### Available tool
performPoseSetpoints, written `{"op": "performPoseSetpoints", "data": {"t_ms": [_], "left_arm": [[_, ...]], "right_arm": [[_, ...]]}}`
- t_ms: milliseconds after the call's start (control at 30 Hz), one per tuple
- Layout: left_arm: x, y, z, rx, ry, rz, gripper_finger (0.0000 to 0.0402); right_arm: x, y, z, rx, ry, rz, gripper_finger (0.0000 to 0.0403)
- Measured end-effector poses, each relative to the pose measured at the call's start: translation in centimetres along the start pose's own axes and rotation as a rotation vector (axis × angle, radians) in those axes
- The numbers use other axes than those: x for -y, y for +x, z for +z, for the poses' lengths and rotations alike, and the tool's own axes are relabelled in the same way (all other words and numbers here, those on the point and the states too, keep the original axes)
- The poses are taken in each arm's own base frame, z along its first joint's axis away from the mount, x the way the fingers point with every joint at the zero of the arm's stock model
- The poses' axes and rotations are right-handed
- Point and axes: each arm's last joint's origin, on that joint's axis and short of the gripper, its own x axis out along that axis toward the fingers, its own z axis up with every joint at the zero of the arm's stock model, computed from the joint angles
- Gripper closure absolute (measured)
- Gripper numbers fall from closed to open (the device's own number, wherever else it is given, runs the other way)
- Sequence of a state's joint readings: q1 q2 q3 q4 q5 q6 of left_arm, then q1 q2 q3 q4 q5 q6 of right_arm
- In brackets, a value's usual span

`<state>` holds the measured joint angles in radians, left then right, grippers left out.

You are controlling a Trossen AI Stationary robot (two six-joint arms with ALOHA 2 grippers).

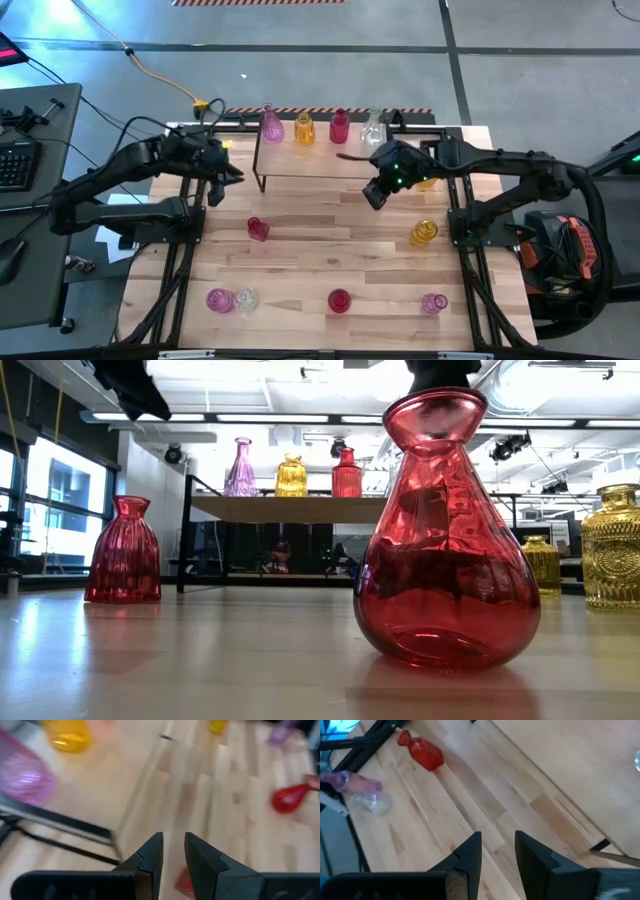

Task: Sort vases onto shelf
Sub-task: Put the top red vase on the shelf and align it with the other red vase

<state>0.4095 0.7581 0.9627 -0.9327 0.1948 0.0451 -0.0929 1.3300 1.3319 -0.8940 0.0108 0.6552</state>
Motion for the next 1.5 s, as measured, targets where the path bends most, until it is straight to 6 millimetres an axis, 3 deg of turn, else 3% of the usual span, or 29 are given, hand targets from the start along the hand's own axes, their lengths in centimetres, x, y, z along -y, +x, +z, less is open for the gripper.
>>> {"op": "performPoseSetpoints", "data": {"t_ms": [367,833,1033,1333,1500], "left_arm": [[1.4,1.8,0.2,-0.100,-0.011,-0.117,0.0330],[1.8,6.4,0.4,-0.336,-0.108,-0.128,0.0330],[2.0,8.3,0.3,-0.431,-0.193,-0.211,0.0314],[2.1,10.3,-0.2,-0.561,-0.386,-0.135,0.0277],[2.8,11.3,-0.7,-0.649,-0.394,-0.110,0.0275]], "right_arm": [[-0.6,0.0,-0.4,0.041,0.008,-0.049,0.0305],[-0.6,0.0,-0.4,0.038,-0.135,-0.052,0.0305],[-0.5,0.0,-0.6,0.023,-0.197,-0.062,0.0305],[-0.1,0.0,-1.0,-0.026,-0.259,-0.092,0.0305],[-0.1,0.0,-1.0,-0.031,-0.299,-0.094,0.0305]]}}
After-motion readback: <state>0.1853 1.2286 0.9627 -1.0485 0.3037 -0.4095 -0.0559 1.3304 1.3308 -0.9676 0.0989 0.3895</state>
